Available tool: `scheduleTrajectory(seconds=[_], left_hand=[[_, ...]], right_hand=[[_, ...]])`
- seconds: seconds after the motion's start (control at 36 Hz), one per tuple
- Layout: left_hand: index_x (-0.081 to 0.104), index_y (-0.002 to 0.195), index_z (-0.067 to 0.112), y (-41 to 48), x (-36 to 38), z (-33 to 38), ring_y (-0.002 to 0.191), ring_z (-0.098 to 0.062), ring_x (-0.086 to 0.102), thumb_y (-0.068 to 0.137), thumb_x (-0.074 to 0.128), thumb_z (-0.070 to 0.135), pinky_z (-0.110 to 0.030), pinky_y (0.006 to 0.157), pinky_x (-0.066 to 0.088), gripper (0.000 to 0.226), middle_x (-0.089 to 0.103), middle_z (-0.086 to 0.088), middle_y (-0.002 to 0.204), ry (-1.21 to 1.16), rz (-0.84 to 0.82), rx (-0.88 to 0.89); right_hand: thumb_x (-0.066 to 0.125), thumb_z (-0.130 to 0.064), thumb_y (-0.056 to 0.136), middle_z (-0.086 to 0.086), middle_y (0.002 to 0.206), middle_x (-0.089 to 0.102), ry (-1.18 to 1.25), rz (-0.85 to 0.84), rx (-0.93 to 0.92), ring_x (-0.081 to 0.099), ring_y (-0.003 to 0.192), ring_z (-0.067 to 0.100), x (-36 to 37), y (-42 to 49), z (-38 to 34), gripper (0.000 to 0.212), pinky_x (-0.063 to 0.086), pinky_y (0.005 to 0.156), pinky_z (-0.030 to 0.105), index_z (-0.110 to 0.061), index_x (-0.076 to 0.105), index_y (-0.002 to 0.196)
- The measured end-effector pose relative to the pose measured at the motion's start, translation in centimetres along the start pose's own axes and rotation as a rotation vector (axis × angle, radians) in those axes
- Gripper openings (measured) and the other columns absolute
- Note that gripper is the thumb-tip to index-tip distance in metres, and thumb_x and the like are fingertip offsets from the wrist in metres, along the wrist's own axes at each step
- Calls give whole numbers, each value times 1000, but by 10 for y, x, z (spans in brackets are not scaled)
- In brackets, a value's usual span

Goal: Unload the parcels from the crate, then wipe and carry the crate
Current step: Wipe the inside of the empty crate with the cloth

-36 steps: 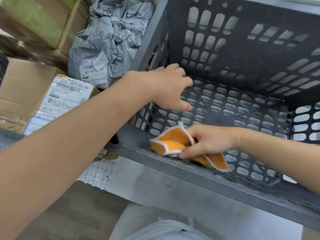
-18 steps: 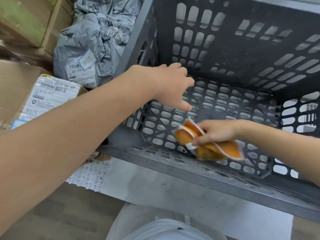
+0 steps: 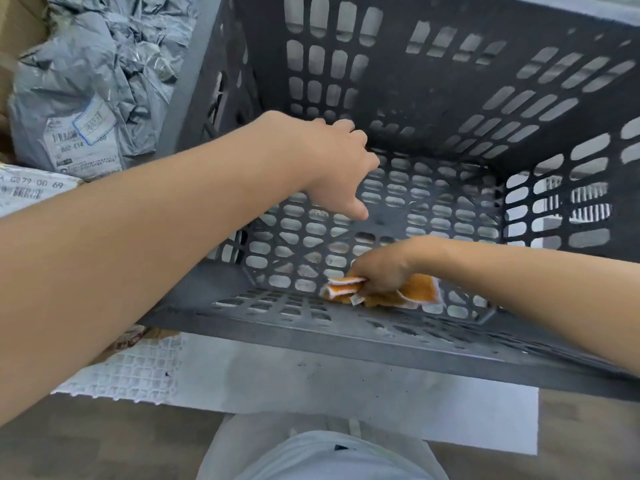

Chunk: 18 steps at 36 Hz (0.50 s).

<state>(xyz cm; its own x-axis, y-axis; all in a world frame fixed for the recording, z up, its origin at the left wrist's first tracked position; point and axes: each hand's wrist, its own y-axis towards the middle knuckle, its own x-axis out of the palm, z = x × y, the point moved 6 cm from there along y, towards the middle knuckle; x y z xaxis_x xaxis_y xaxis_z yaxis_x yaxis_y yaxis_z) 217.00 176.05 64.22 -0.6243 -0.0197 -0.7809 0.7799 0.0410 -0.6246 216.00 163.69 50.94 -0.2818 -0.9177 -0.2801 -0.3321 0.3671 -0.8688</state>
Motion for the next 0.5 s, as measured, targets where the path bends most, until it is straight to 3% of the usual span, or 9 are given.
scheduleTrajectory(seconds=[0.17, 0.33, 0.42, 0.5], left_hand=[[26, 152, 21, 12, -8, 29, 142, -31, 23, 91, 43, 67, -52, 113, 30, 78, 29, -10, 154, 59, -8, 91], [29, 151, 23, 26, -12, 54, 141, -31, 25, 91, 45, 67, -52, 112, 31, 76, 30, -8, 152, 81, -17, 171], [31, 149, 24, 33, -15, 60, 139, -30, 27, 90, 45, 67, -52, 111, 32, 74, 32, -7, 150, 84, -11, 199], [30, 149, 24, 37, -15, 65, 140, -31, 25, 90, 44, 68, -52, 111, 32, 75, 30, -7, 151, 92, -24, 203]], right_hand=[[54, -30, 99, 6, 107, 60, -39, -95, 148, 51, 94, 22, 27, -32, 35, 25, 41, 81, 33, -11, 58, 115], [56, -28, 97, -2, 95, 55, -114, -219, 328, 53, 91, 22, 54, -70, 73, 16, 45, 81, 36, -18, 56, 109], [55, -26, 97, 2, 104, 53, -180, -266, 440, 51, 92, 23, 63, -96, 91, 26, 43, 77, 33, -15, 54, 121], [54, -22, 96, 4, 113, 57, -204, -276, 518, 56, 100, 26, 67, -115, 104, 29, 51, 88, 37, -12, 55, 124]])
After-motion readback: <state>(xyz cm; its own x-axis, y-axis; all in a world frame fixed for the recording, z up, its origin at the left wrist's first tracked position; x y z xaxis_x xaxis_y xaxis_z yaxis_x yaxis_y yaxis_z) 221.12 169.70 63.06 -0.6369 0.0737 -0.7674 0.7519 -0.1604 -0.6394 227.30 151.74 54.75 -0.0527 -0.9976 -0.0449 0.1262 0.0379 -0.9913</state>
